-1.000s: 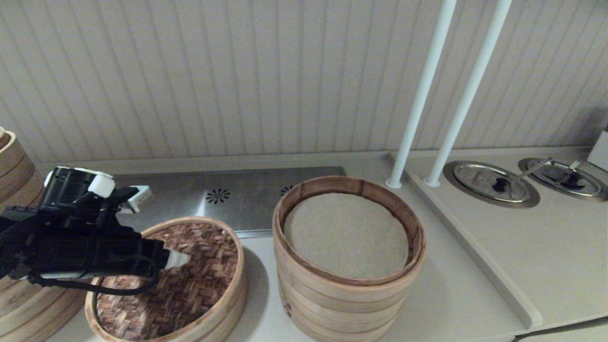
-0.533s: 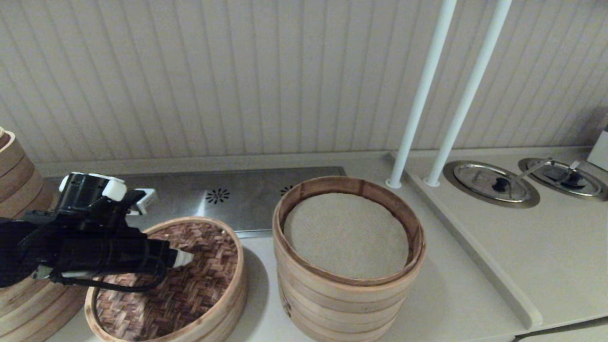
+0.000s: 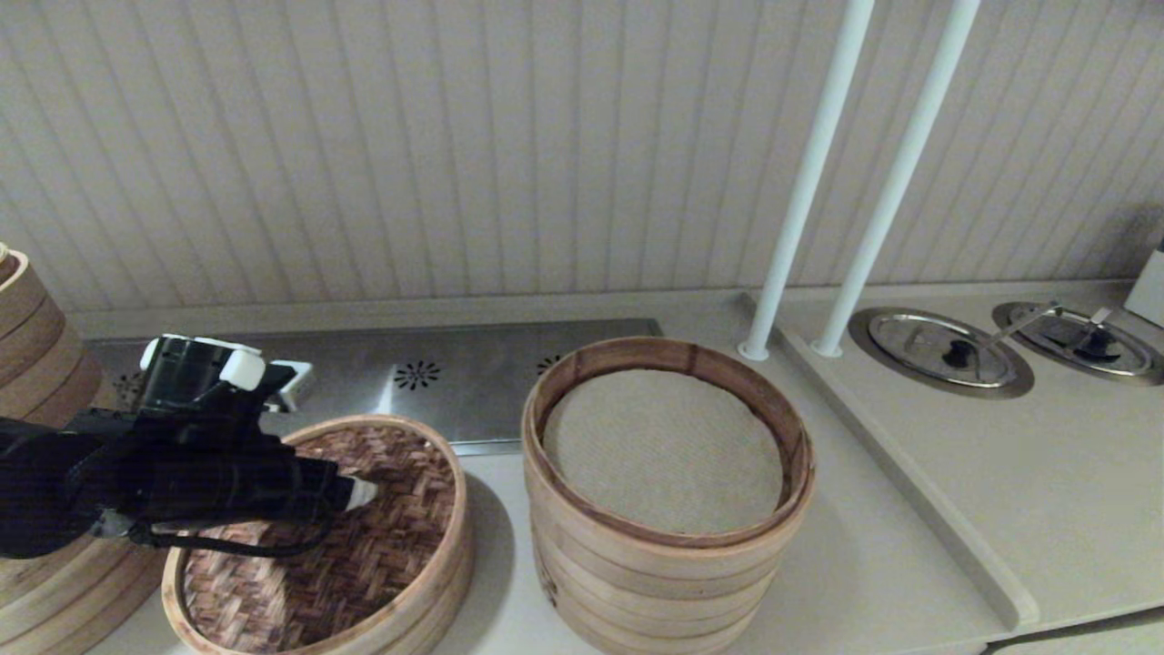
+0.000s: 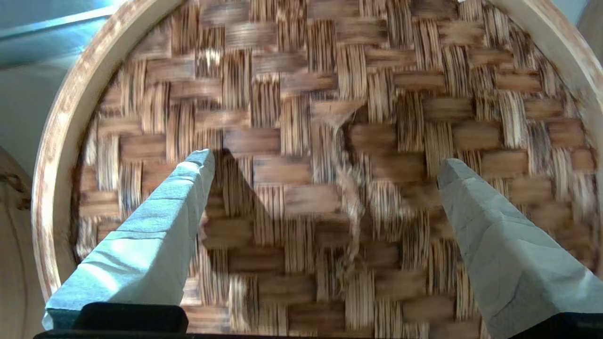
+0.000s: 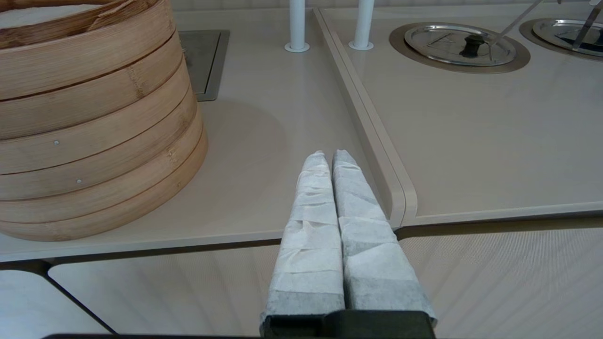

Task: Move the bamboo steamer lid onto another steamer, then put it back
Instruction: Pick up the steamer

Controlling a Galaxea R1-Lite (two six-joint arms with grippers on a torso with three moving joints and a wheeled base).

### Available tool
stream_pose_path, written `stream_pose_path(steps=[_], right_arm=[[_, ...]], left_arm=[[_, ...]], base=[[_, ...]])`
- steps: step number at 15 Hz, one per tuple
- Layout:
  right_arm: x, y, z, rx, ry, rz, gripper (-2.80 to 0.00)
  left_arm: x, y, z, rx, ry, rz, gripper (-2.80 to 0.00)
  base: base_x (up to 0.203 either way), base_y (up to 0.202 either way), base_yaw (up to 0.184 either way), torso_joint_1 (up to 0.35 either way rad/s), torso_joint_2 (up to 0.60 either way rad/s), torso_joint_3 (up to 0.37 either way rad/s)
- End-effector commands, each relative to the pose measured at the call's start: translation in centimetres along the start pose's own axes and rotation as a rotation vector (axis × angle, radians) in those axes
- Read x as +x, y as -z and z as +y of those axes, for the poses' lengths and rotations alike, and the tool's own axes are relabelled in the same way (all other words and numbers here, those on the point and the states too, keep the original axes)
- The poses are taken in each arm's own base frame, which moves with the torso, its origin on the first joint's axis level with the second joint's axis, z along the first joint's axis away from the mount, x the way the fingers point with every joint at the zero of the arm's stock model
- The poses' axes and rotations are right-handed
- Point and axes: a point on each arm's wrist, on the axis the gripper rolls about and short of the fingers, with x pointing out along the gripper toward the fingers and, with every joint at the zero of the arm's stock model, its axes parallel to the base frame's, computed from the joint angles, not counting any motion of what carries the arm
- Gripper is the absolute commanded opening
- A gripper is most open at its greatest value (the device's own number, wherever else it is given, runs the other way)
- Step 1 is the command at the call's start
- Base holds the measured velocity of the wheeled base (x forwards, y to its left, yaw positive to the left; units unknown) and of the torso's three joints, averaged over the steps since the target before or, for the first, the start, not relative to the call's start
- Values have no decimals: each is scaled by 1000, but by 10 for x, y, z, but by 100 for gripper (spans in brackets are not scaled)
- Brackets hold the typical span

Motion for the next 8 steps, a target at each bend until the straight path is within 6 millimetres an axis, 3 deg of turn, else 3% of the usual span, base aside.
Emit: stream_pose_path(steps=[1,8], right_arm=[[0,0,0,0,0,1,-280],[0,1,0,0,0,2,-280]], left_arm=[[2,2,-5,14,10,10,0],[3,8,-5,14,-42,-16,0]], base=[[0,0,0,0,0,0],[0,0,0,0,0,0]])
